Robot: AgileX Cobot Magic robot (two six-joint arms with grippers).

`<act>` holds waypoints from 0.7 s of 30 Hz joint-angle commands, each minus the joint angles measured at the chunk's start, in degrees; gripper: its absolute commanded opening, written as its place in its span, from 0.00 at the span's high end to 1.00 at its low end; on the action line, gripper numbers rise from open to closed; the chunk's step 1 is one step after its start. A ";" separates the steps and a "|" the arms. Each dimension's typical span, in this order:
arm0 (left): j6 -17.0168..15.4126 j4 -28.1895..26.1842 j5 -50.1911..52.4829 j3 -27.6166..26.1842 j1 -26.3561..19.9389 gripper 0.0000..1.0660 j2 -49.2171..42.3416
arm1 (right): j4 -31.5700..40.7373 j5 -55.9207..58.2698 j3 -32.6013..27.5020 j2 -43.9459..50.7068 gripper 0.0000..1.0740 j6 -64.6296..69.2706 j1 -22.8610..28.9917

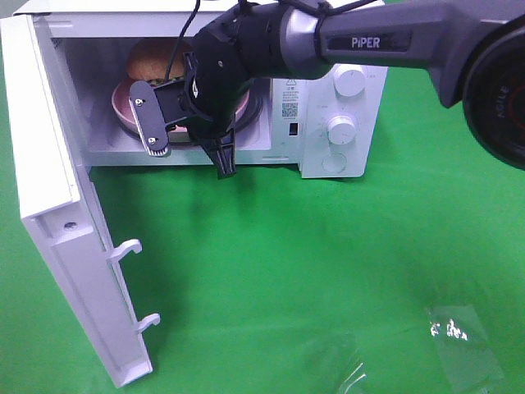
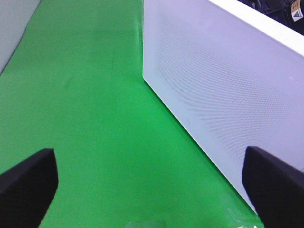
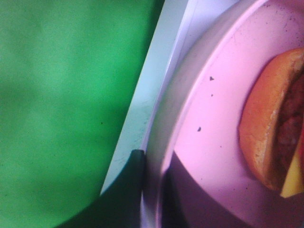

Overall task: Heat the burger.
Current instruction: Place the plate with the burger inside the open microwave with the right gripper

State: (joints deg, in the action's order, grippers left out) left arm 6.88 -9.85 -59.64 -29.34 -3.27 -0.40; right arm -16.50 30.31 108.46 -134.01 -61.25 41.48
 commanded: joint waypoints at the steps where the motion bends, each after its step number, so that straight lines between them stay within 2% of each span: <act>1: 0.00 -0.06 0.29 0.17 -0.06 0.08 -0.97 | -1.32 -3.27 1.26 0.57 1.00 0.40 -0.34; 7: 0.00 -0.06 0.29 0.17 -0.06 0.08 -0.97 | -1.26 -3.55 1.26 0.29 1.00 1.03 -1.03; 21: 0.00 0.00 0.29 0.17 -0.06 0.08 -0.97 | -1.38 -4.93 1.26 -0.46 0.93 2.12 -1.66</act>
State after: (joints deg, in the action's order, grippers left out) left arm 6.88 -9.80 -59.64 -29.34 -3.27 -0.40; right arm -16.56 29.28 108.75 -135.45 -59.59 39.88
